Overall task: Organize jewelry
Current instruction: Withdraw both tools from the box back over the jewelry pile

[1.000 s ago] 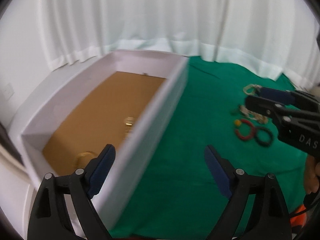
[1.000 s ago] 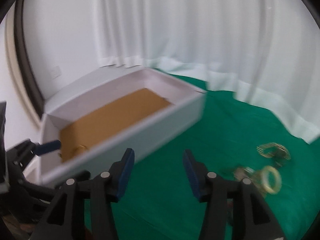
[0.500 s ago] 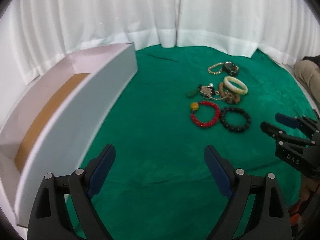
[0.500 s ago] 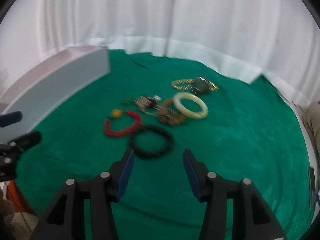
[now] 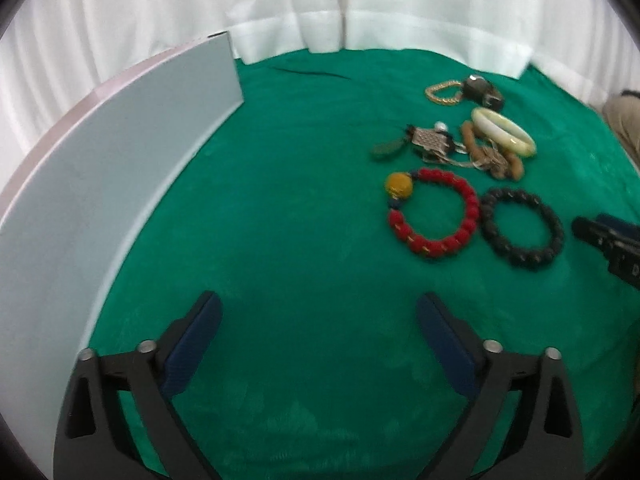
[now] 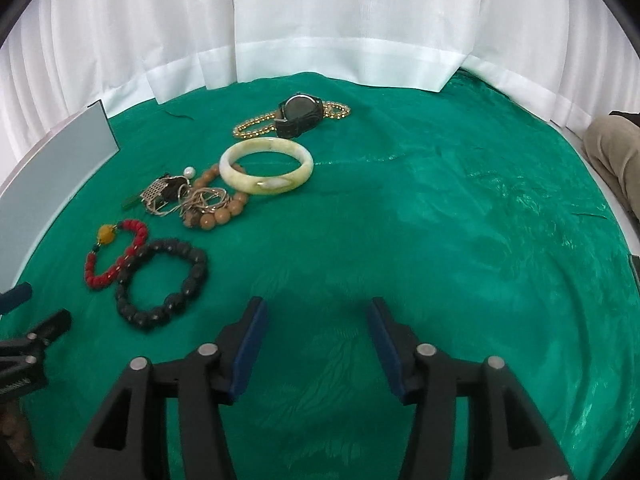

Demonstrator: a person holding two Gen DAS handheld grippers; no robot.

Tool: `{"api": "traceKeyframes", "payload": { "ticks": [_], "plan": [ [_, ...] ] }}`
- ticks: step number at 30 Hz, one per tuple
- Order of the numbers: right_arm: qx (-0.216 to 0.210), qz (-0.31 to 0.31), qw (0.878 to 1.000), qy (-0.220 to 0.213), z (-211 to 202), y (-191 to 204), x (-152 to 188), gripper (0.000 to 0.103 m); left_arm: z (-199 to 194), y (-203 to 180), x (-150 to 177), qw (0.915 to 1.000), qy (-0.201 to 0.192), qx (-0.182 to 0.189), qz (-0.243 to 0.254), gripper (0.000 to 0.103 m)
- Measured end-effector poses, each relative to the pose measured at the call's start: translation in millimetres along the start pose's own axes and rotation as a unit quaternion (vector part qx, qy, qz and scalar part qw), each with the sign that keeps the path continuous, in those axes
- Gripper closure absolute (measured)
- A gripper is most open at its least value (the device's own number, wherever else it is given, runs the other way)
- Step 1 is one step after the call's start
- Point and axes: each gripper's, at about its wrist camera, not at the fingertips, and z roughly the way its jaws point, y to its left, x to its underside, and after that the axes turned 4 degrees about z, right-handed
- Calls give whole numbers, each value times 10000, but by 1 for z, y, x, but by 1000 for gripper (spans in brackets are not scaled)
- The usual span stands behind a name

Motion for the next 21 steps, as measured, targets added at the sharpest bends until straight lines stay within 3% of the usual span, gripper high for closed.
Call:
{"api": "traceKeyframes", "payload": {
  "ticks": [4, 6, 7, 21],
  "plan": [
    [102, 108, 9999, -30, 8, -2, -7, 36, 8, 10, -4, 9992, 143, 252, -279, 0],
    [151, -26, 9999, 37, 14, 3, -10, 23, 8, 9, -4, 9993, 141, 237, -244, 0],
    [198, -103, 9997, 57, 15, 7, -11, 21, 8, 8, -3, 9993, 139, 241, -261, 0],
    [162, -84, 9998, 86, 15, 6, -11, 16, 10, 8, -4, 9992, 110, 273, -276, 0]
  ]
}}
